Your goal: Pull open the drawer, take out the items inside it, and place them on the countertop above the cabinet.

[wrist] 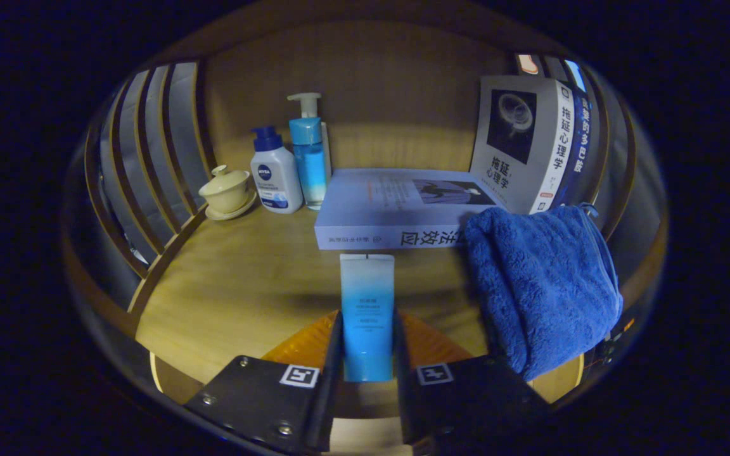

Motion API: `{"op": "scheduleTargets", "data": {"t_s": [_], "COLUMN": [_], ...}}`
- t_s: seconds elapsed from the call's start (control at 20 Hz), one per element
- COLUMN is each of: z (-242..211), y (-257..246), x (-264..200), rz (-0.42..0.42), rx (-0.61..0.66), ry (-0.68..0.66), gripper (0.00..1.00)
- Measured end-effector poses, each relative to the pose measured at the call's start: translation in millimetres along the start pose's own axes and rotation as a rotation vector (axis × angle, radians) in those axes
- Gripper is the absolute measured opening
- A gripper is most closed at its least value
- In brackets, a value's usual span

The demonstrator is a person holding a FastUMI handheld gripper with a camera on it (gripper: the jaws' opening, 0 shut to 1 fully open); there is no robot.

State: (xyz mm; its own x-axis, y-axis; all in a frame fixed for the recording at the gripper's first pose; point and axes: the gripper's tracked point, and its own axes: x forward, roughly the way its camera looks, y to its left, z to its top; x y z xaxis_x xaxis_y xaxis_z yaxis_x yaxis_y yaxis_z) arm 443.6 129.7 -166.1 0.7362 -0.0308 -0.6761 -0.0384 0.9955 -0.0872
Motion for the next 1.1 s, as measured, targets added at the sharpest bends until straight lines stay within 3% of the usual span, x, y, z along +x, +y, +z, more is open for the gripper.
{"op": "scheduleTargets", "data": {"t_s": [0.05, 0.2, 0.25, 0.7, 0.9, 1.1], "z": [3, 4, 7, 54, 44, -1], "y": [-4, -3, -1, -3, -3, -6], "x": [3, -5, -9, -118, -184, -231], "rz": [-0.023, -0.022, -0.014, -0.026, -0.062, -0.108], "rx": [-0.016, -0.037, -0.040, 0.007, 0.007, 0.023], "ry": [-0.016, -0.027, -0.042, -0.328, -0.445, -0.503], "gripper": [0.44, 0.84, 0.87, 0.90, 0.90, 0.90]}}
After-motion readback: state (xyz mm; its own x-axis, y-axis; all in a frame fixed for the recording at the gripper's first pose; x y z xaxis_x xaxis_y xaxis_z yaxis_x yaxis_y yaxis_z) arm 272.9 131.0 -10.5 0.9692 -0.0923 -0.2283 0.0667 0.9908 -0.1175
